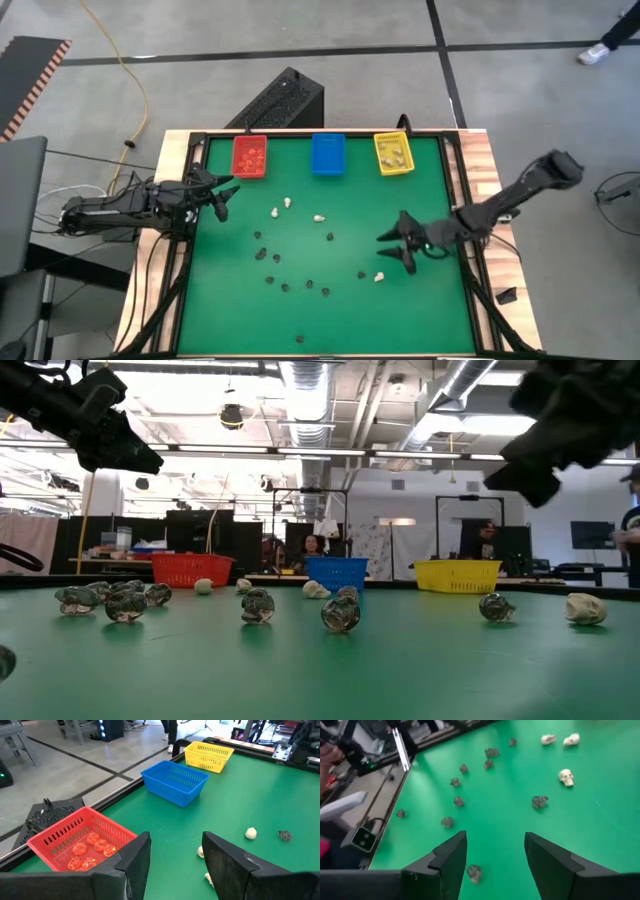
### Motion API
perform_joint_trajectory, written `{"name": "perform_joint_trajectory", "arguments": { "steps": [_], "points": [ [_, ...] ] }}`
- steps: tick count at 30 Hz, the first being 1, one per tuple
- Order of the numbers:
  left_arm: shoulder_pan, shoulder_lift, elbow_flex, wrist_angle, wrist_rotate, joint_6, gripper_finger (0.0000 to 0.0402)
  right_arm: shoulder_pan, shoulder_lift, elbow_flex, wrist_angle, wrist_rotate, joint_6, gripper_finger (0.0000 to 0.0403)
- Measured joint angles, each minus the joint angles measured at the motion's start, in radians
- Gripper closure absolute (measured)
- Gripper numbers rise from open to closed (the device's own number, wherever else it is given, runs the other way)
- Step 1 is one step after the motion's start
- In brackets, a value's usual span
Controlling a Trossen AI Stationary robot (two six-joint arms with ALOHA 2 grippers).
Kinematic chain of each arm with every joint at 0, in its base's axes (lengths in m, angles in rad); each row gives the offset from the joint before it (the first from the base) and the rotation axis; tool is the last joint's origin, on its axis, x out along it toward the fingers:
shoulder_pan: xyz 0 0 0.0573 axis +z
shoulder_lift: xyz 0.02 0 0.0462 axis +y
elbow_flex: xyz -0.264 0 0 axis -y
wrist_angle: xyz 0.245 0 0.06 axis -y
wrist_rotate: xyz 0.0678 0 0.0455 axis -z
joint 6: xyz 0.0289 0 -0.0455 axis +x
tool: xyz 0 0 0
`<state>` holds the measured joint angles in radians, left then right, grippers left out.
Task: Sort Halloween decoration
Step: Put the white skull toy into the yellow bin
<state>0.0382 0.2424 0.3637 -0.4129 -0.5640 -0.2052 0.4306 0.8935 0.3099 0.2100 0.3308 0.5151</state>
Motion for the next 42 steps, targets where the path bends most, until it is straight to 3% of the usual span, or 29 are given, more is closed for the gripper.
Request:
{"name": "perform_joint_trajectory", "arguments": {
  "steps": [5,11,16,22,33,36,42],
  "points": [
    [0.0,0.0,0.0,0.0,-0.001,-0.004,0.0233,0.217,0.12,-0.042,0.103,0.267,0.108,0.0174],
    [0.0,0.0,0.0,-0.003,0.0,-0.018,0.0233,0.355,0.339,-0.042,0.288,0.402,0.216,0.0174],
    [0.0,0.0,0.0,-0.011,0.0,-0.021,0.0233,0.403,0.525,-0.035,0.42,0.432,0.245,0.0175],
    [0.0,0.0,0.0,-0.014,0.0,-0.029,0.0233,0.403,0.699,0.009,0.421,0.431,0.24,0.0175],
    [0.0,0.0,0.0,-0.016,-0.01,-0.038,0.0233,0.381,0.869,0.043,0.437,0.444,0.255,0.0178],
    [0.0,0.0,0.0,-0.015,-0.024,-0.037,0.0233,0.38,0.901,0.044,0.435,0.448,0.278,0.0198],
    [0.0,0.0,0.0,-0.022,-0.026,-0.041,0.0233,0.383,0.933,0.043,0.435,0.472,0.303,0.028]
  ]
}}
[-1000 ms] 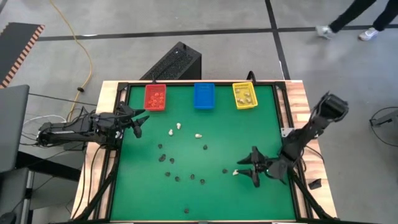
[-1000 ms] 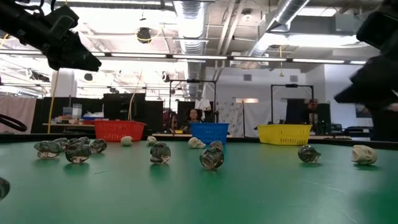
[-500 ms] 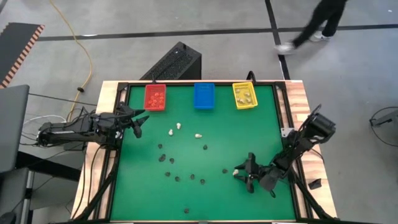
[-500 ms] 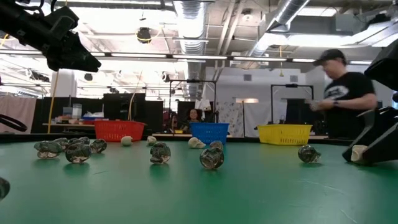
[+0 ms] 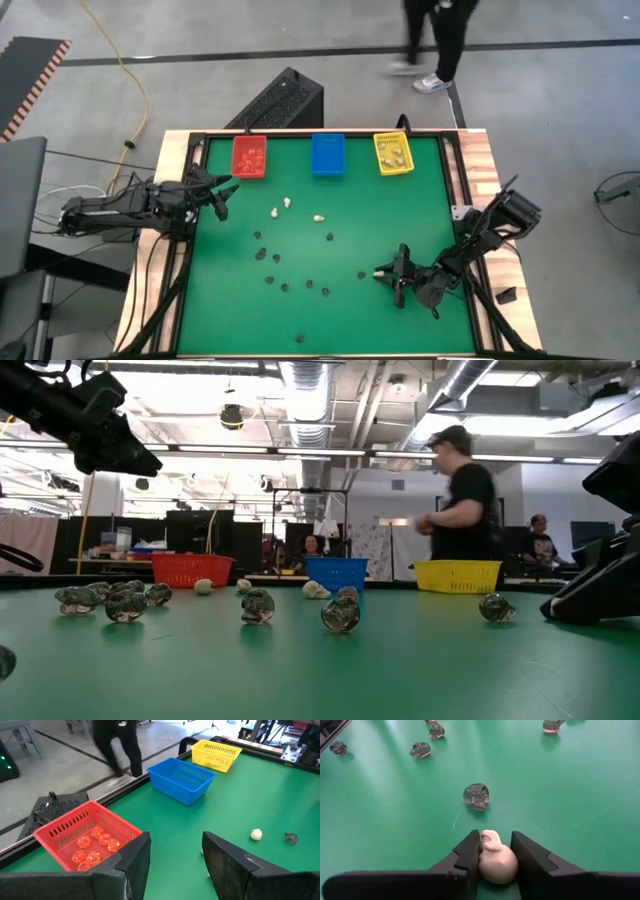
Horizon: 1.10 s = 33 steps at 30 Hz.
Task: Sort Halloween decoration
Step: Put the white skull toy into the yellow bin
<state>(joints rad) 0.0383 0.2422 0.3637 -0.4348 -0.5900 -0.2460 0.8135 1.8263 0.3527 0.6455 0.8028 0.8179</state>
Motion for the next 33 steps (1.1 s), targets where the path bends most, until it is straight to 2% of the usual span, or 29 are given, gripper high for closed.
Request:
{"name": "perform_joint_trajectory", "arguments": {
  "steps": [6,16,26,33],
  "points": [
    [0.0,0.0,0.0,-0.001,0.0,-0.001,0.0233,-0.002,-0.008,0.0,-0.003,0.008,-0.002,0.028],
    [0.0,0.0,0.0,-0.001,-0.001,-0.002,0.0233,-0.046,-0.105,-0.002,-0.025,0.062,-0.012,0.028],
    [0.0,0.0,0.0,-0.001,0.0,-0.002,0.0233,-0.215,-0.137,-0.004,-0.024,0.086,-0.091,0.028],
    [0.0,0.0,0.0,-0.001,0.0,-0.002,0.0233,-0.341,-0.151,-0.004,0.045,0.086,-0.244,0.028]
  ]
}}
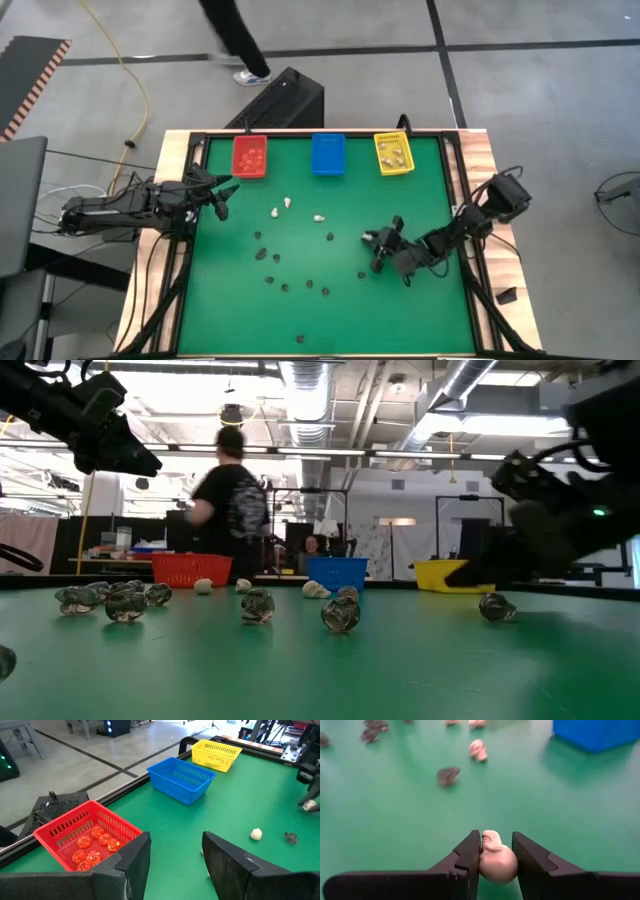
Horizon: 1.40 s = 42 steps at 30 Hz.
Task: Sort Halloween decoration
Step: Put the white skull toy into the yellow bin
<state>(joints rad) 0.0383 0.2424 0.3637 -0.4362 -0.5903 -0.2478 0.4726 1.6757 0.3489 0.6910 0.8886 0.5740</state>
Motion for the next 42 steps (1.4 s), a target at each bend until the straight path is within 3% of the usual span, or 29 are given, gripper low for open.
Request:
{"name": "perform_joint_trajectory", "arguments": {
  "steps": [15,25,33,38,42],
  "points": [
    [0.0,0.0,0.0,0.0,0.0,-0.001,0.0233,-0.335,-0.233,0.001,-0.009,0.001,-0.275,0.028],
    [0.0,0.0,0.0,0.0,0.0,-0.001,0.0233,-0.592,-0.283,0.001,-0.01,-0.002,-0.372,0.028],
    [0.0,0.0,0.0,0.0,0.0,0.0,0.0233,-0.773,-0.3,0.001,-0.016,-0.083,-0.369,0.028],
    [0.0,0.0,0.0,0.0,0.0,0.0,0.0233,-0.853,-0.269,0.002,-0.066,-0.165,-0.273,0.0278],
    [0.0,0.0,0.0,0.0,0.0,0.0,0.0233,-0.9,-0.251,0.002,-0.096,-0.186,-0.235,0.0217]
  ]
}}
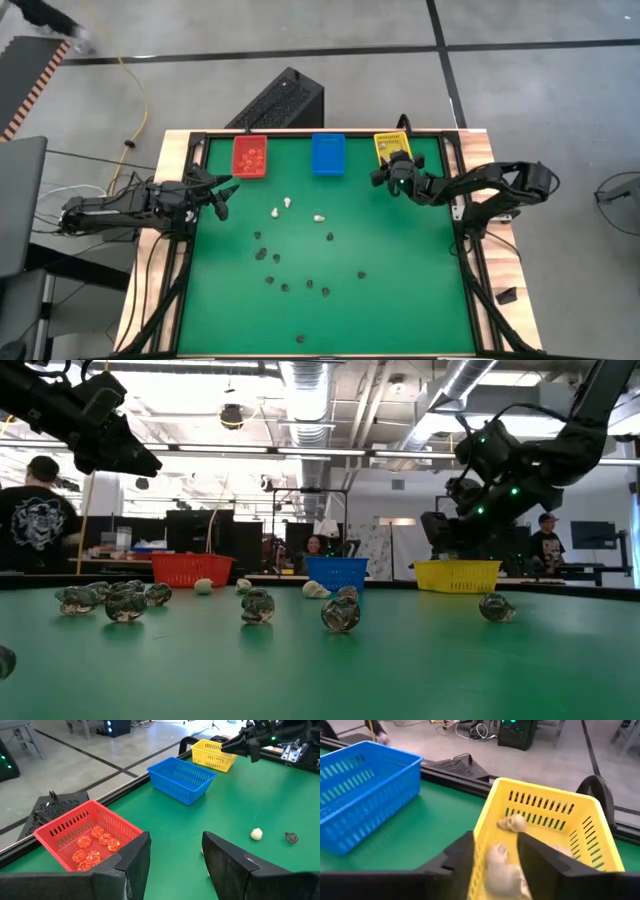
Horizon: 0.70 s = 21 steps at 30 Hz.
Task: Sort Halloween decoration
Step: Put the white skull toy into the yellow bin
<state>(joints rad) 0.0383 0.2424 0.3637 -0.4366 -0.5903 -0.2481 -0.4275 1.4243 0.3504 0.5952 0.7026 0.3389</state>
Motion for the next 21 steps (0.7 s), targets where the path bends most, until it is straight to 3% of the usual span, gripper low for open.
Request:
{"name": "perform_joint_trajectory", "arguments": {
  "steps": [4,9,16,21],
  "points": [
    [0.0,0.0,0.0,0.0,0.0,0.0,0.0233,-0.022,-0.002,0.0,0.033,-0.028,-0.027,0.0159],
    [0.0,0.0,0.0,0.0,0.0,0.0,0.0233,-0.033,-0.031,0.016,0.042,-0.093,-0.049,0.0141],
    [0.0,0.0,0.0,-0.001,0.0,0.0,0.0233,0.02,-0.133,0.085,0.045,-0.367,-0.091,0.0139],
    [0.0,0.0,0.0,-0.002,0.0,0.0,0.0233,0.129,-0.154,0.135,0.053,-0.559,-0.137,0.0138]
  ]
}}
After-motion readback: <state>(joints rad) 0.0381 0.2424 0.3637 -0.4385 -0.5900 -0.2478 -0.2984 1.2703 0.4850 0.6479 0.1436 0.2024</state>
